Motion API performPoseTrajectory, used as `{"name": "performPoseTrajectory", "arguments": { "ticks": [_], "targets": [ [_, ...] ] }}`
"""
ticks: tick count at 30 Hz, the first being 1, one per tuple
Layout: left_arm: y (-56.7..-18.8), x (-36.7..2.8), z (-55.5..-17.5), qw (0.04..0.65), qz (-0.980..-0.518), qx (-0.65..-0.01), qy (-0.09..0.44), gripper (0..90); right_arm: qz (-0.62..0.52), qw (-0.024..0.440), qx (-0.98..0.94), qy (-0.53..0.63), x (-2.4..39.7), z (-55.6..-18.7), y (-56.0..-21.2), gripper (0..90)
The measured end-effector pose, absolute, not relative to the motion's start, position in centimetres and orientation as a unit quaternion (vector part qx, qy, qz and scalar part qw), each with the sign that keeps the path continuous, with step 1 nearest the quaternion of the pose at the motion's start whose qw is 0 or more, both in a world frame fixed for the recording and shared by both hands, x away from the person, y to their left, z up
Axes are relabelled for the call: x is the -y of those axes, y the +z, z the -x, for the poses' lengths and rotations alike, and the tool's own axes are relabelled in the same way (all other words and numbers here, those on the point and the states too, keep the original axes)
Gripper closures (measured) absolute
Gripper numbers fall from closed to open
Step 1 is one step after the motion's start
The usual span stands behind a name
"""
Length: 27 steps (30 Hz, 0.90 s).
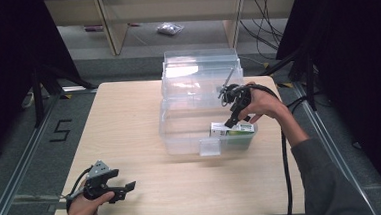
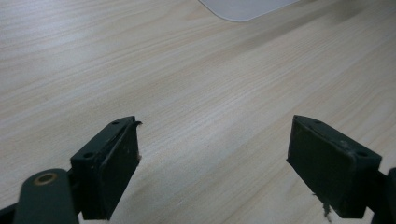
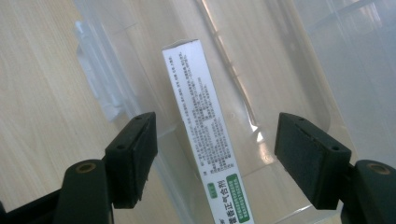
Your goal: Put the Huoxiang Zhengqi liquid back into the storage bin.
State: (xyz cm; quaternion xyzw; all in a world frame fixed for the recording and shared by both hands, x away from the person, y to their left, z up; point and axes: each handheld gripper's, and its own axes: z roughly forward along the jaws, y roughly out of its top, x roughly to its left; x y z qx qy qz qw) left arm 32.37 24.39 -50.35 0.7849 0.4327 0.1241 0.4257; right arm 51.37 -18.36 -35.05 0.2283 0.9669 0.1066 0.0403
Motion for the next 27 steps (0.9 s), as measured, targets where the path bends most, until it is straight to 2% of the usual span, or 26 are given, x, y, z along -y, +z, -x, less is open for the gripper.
{"name": "performPoseTrajectory", "arguments": {
  "ticks": [27],
  "targets": [
    [-50.4,-24.3,-32.4,0.428,-0.783,-0.434,0.124,16.0,-0.268,0.071,-0.946,0.17,19.4,-48.8,-34.3,24.0]
  ]
}}
